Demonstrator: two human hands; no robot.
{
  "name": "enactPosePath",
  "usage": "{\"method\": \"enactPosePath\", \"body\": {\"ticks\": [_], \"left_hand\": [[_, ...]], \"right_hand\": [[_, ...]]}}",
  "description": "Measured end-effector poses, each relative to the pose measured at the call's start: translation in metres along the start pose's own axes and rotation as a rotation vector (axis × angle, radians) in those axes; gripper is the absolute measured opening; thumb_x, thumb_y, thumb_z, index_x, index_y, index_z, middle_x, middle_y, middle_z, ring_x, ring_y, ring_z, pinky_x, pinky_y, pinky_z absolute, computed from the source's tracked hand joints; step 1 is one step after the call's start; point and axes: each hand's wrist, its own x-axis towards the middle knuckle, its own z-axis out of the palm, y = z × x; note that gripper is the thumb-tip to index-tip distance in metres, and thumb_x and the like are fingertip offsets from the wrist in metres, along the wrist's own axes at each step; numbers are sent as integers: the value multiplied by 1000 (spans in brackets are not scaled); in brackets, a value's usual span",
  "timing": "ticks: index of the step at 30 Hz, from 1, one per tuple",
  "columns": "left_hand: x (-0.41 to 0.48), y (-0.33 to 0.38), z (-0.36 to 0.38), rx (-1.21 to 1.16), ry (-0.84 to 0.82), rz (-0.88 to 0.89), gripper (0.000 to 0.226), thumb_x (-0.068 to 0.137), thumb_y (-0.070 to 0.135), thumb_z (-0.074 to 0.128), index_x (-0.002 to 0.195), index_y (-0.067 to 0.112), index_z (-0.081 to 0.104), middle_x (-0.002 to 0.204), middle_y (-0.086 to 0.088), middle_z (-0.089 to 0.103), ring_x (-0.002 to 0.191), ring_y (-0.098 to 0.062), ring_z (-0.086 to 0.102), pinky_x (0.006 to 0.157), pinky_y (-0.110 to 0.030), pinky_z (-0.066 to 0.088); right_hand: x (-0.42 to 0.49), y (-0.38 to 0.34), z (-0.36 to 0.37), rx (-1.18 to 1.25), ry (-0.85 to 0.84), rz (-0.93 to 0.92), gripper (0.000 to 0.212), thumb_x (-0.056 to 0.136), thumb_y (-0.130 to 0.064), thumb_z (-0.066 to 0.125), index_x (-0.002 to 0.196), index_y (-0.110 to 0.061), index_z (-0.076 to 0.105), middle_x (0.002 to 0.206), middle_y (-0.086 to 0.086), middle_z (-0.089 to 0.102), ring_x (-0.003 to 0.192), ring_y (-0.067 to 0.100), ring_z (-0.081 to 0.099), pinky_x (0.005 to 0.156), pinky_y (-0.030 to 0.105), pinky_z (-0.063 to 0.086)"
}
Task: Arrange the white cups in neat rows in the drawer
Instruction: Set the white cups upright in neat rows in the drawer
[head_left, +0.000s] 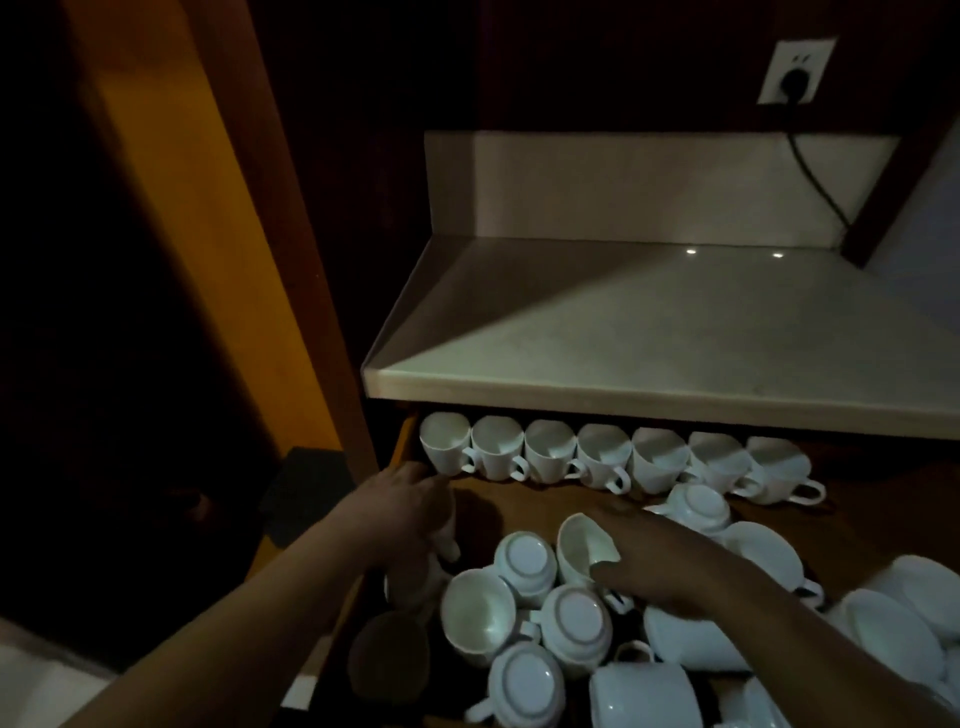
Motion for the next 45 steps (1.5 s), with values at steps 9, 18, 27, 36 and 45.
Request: {"method": "enactPosePath", "body": {"ticks": [9, 18, 27, 36, 45], "left_hand": [[17, -7, 1, 154, -12, 175, 71, 77, 47, 62, 144, 29, 44, 140, -7, 51, 132, -31, 45, 118, -51, 21], [22, -11, 20, 128, 150, 144, 70, 81, 51, 65, 144, 27, 44, 133, -7, 51, 117, -31, 51, 113, -45, 31], [19, -10, 36, 59, 290, 143, 77, 79, 38, 71, 149, 23, 43, 146, -11, 50, 135, -31, 45, 116, -41, 26], [18, -9, 40, 37, 363, 149, 72, 78, 41, 63, 146, 26, 47, 144, -8, 52, 133, -28, 48, 117, -40, 21], [15, -10, 41, -3, 359, 138, 77, 72, 44, 64, 144, 22, 48, 144, -11, 53, 134, -28, 48, 116, -41, 28]], "right_hand": [[10, -34, 0, -74, -49, 154, 53, 89, -22, 72, 137, -13, 53, 138, 1, 52, 128, 14, 51, 86, 21, 38], [17, -33, 12, 13, 66, 209, 67, 74, -27, 81, 133, -21, 51, 132, -2, 55, 119, 14, 56, 88, 27, 46], [27, -34, -10, 31, 243, 307, 93, 69, -48, 79, 150, -23, 40, 143, 7, 50, 122, 24, 57, 91, 35, 51], [55, -73, -3, 125, 393, 206, 84, 75, -46, 78, 146, -27, 39, 146, 0, 42, 131, 22, 48, 99, 36, 46], [86, -80, 7, 50, 205, 163, 86, 71, -48, 75, 147, -29, 38, 146, 1, 43, 133, 27, 47, 102, 40, 46]]}}
